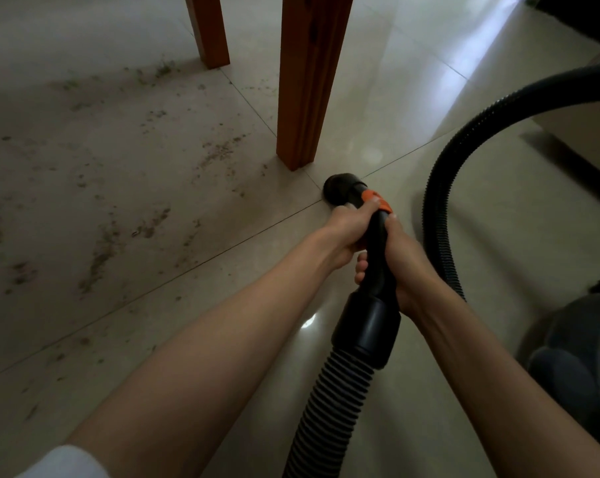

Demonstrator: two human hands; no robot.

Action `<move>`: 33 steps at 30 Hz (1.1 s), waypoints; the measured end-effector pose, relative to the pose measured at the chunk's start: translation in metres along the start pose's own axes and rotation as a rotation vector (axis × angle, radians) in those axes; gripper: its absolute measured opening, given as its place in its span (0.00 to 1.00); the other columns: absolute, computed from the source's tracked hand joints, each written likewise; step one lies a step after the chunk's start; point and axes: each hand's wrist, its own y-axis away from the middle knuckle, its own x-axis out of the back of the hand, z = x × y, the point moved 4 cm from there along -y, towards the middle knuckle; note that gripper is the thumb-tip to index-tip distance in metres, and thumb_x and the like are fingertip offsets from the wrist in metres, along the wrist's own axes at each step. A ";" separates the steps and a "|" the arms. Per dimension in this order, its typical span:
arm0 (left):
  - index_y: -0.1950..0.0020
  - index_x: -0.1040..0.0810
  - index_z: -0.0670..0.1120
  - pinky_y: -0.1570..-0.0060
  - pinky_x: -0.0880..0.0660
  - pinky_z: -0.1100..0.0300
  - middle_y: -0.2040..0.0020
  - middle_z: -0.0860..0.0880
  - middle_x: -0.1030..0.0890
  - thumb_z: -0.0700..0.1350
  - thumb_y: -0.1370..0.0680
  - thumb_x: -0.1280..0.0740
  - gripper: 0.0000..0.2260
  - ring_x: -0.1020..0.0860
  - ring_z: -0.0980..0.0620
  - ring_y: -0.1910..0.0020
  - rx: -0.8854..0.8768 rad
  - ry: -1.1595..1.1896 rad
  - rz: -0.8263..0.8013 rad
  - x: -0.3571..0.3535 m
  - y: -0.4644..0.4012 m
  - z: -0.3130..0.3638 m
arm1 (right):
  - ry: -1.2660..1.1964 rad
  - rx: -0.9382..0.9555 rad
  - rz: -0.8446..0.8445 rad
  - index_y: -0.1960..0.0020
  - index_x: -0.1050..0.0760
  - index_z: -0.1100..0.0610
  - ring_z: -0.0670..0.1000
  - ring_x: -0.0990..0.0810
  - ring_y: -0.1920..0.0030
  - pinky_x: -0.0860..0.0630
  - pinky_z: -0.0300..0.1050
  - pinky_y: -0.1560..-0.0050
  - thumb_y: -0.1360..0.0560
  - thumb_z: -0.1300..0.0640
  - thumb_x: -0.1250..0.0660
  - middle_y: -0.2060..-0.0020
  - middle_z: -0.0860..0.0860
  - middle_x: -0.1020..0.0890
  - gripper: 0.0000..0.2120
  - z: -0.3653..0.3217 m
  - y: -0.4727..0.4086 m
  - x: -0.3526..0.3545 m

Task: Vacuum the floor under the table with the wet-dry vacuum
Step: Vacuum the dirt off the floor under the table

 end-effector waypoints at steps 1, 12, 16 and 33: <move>0.32 0.33 0.34 0.76 0.27 0.64 0.48 0.37 0.21 0.48 0.21 0.36 0.23 0.24 0.50 0.66 -0.001 0.012 0.004 0.002 0.001 -0.003 | -0.013 -0.017 -0.028 0.55 0.29 0.62 0.49 0.29 0.79 0.30 0.37 0.80 0.19 0.41 0.48 0.74 0.55 0.30 0.25 0.002 0.003 0.000; 0.37 0.29 0.35 0.76 0.28 0.67 0.60 0.44 0.24 0.49 0.21 0.37 0.20 0.24 0.51 0.66 0.043 -0.048 0.070 0.022 0.040 -0.026 | -0.059 -0.053 -0.038 0.60 0.29 0.64 0.49 0.30 0.81 0.30 0.38 0.80 0.19 0.41 0.49 0.79 0.54 0.30 0.27 0.039 0.041 -0.013; 0.42 0.27 0.35 0.82 0.35 0.71 0.64 0.45 0.26 0.49 0.20 0.38 0.17 0.26 0.53 0.72 0.065 -0.143 -0.035 -0.003 0.059 -0.036 | -0.080 0.006 0.104 0.59 0.29 0.64 0.49 0.30 0.82 0.31 0.39 0.79 0.19 0.41 0.49 0.80 0.53 0.30 0.27 0.047 0.046 0.011; 0.57 0.28 0.43 0.81 0.36 0.70 0.68 0.48 0.29 0.48 0.22 0.37 0.09 0.31 0.54 0.73 0.170 -0.126 -0.095 -0.006 0.076 -0.043 | -0.063 -0.024 -0.033 0.57 0.31 0.63 0.49 0.31 0.82 0.30 0.37 0.81 0.18 0.44 0.50 0.78 0.55 0.31 0.24 0.042 0.075 0.024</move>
